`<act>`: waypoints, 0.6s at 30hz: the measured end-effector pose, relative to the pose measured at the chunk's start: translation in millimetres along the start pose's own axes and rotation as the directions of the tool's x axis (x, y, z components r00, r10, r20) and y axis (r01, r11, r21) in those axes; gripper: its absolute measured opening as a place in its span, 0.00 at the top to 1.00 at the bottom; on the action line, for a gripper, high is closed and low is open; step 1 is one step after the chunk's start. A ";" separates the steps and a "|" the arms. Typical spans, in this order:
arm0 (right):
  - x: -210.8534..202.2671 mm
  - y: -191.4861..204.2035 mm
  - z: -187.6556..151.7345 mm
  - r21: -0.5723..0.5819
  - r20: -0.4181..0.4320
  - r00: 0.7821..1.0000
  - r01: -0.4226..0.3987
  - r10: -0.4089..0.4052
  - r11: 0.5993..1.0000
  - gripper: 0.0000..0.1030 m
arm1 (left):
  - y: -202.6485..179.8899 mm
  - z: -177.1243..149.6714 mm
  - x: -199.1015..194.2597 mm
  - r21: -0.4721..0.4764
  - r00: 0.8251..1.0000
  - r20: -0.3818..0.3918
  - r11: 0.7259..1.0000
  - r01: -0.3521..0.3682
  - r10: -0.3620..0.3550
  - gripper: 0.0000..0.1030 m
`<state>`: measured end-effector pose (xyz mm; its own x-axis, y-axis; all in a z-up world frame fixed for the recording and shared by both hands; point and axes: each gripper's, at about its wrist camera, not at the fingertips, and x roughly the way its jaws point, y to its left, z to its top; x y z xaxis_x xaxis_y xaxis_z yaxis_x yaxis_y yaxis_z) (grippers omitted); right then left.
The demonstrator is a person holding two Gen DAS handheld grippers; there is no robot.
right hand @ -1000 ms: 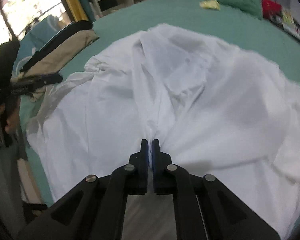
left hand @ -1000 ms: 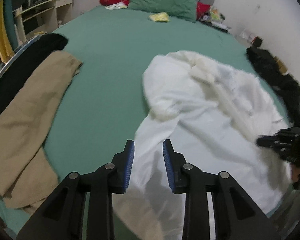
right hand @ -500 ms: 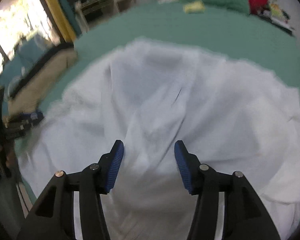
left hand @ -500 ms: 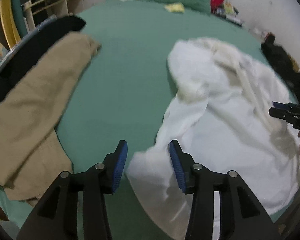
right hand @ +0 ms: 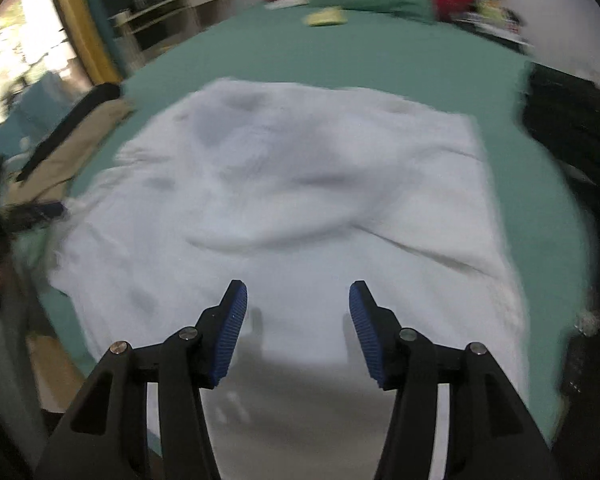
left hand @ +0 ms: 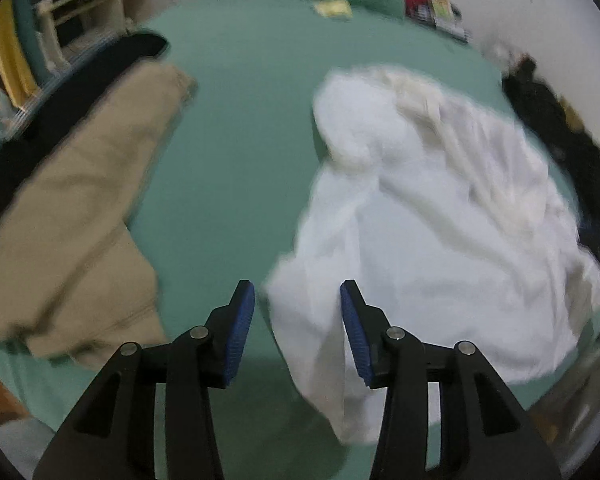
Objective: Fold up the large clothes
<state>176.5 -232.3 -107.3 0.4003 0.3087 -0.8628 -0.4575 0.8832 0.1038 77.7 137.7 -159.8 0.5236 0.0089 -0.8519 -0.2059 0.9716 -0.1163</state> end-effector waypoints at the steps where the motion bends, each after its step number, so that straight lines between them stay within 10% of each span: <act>1: -9.4 -17.2 -12.3 0.020 -0.007 0.999 0.042 -0.041 0.999 0.48 | 2.9 6.9 -2.4 -0.009 1.000 0.030 1.000 -0.003 0.004 0.54; 10: -13.7 -121.0 -65.9 0.170 -0.151 0.981 0.149 -0.123 0.974 0.48 | 11.8 7.6 44.9 -0.039 0.989 -0.146 0.999 -0.013 0.008 0.56; 14: 9.8 -125.3 -69.2 0.198 -0.220 0.974 0.102 -0.058 0.975 0.49 | 13.4 4.3 34.7 -0.044 0.989 -0.141 0.998 -0.041 0.035 0.95; 17: 8.5 -116.4 -66.7 0.179 -0.216 0.976 0.023 0.016 0.984 0.94 | 23.8 -4.1 15.2 -0.096 0.992 -0.116 0.994 -0.055 0.044 0.95; 18: 8.0 -115.4 -67.3 0.188 -0.224 0.974 0.008 0.035 0.982 0.94 | 26.3 -6.7 8.3 -0.111 0.993 -0.108 0.992 -0.056 0.044 0.95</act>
<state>179.0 -355.6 -159.5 0.1958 0.2521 -0.9477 -0.2967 0.9363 0.1878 71.1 161.7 -173.3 0.4215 0.0261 -0.9065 -0.3257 0.9373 -0.1244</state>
